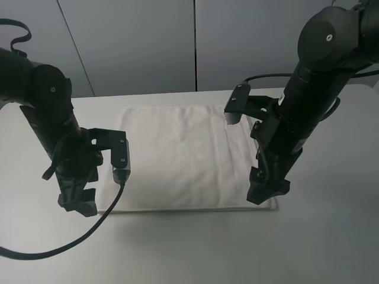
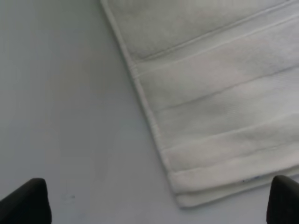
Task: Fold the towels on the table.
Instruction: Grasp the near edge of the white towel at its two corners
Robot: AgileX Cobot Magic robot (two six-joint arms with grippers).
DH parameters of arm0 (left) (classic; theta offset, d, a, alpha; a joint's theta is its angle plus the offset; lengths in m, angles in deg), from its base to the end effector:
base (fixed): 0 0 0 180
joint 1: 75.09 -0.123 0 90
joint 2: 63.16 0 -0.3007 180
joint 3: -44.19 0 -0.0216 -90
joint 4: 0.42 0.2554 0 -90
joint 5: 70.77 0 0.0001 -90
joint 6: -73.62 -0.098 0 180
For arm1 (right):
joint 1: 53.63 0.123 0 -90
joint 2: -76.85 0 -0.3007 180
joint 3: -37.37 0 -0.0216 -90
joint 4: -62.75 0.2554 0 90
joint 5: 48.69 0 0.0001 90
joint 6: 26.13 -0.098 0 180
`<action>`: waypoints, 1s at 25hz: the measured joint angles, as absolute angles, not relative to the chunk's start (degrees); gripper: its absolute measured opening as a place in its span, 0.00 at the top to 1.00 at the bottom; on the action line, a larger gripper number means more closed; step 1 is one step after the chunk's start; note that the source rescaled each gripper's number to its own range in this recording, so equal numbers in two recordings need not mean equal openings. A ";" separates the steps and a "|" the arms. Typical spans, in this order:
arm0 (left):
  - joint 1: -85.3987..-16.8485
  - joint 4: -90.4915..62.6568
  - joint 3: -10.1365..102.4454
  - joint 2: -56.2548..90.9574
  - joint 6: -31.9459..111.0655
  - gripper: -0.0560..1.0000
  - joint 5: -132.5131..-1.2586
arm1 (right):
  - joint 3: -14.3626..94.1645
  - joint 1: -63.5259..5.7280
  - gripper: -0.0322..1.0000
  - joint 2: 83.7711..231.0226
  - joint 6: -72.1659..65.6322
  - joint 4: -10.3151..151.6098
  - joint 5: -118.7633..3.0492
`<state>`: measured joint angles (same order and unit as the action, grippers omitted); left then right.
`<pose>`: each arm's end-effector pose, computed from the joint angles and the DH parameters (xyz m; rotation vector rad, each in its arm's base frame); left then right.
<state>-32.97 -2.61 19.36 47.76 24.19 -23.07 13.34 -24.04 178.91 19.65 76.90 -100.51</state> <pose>0.2170 -0.2000 0.1382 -2.1804 -2.1794 0.0482 0.2401 0.1580 0.1880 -1.6868 2.5582 0.2915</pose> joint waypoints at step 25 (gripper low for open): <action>-32.32 -3.52 19.36 53.78 22.89 0.01 -30.12 | 13.34 -24.04 0.00 181.71 33.14 76.90 -98.39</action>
